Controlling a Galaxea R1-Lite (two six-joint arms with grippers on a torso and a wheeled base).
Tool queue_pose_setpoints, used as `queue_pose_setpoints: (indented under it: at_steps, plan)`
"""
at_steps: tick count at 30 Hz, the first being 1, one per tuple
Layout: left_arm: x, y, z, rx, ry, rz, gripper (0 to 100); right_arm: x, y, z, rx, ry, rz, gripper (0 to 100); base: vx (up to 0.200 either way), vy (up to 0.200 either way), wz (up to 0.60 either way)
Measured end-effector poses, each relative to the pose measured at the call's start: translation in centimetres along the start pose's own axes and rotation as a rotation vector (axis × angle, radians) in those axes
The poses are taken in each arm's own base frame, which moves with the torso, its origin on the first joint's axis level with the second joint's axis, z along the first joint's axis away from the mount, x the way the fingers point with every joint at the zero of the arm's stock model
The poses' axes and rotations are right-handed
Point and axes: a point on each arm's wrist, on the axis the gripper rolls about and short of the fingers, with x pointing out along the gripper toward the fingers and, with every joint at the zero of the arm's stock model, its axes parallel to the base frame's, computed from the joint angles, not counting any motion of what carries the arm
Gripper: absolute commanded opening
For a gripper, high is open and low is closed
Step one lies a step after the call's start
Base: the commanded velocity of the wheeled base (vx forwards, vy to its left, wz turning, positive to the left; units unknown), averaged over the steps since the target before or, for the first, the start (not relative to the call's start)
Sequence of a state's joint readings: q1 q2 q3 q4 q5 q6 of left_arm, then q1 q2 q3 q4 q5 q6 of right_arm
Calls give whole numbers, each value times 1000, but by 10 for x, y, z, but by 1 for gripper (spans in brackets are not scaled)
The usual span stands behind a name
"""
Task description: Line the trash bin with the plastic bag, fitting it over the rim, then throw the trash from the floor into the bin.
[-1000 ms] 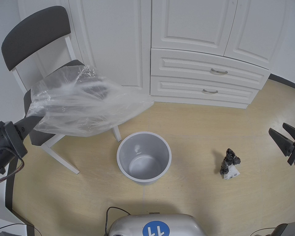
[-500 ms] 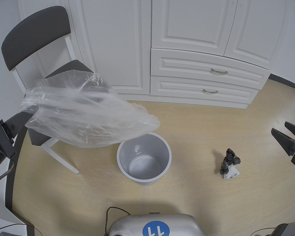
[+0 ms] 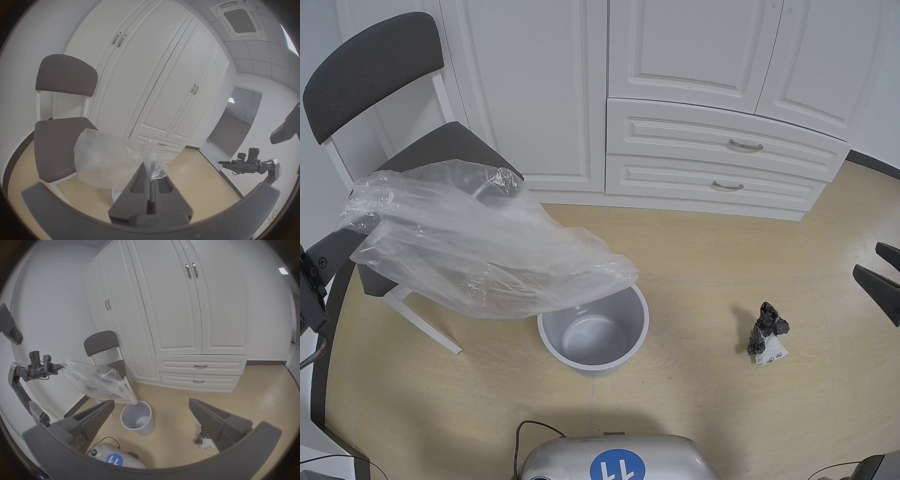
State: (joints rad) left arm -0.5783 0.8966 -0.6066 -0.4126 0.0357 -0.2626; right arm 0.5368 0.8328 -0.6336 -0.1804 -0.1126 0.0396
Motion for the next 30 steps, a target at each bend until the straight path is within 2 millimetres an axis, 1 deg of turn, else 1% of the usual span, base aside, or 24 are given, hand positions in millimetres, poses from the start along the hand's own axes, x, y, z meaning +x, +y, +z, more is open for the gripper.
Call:
queue_pose_setpoints:
  at_steps: [8,15,20,30]
  plan:
    - [0,-2,-2,-3,14,-31,0,0,3,-1,4,0,34,100,0,0,0]
    - [0,-5,-7,-7,37,-66,0,9,9,-2,49,11,78,100,0,0,0]
    - [2,-7,-14,-8,73,-93,0,17,13,0,89,-7,88,100,0,0,0]
    - [13,-13,-31,-17,169,-146,0,30,18,-6,120,47,105,100,0,0,0]
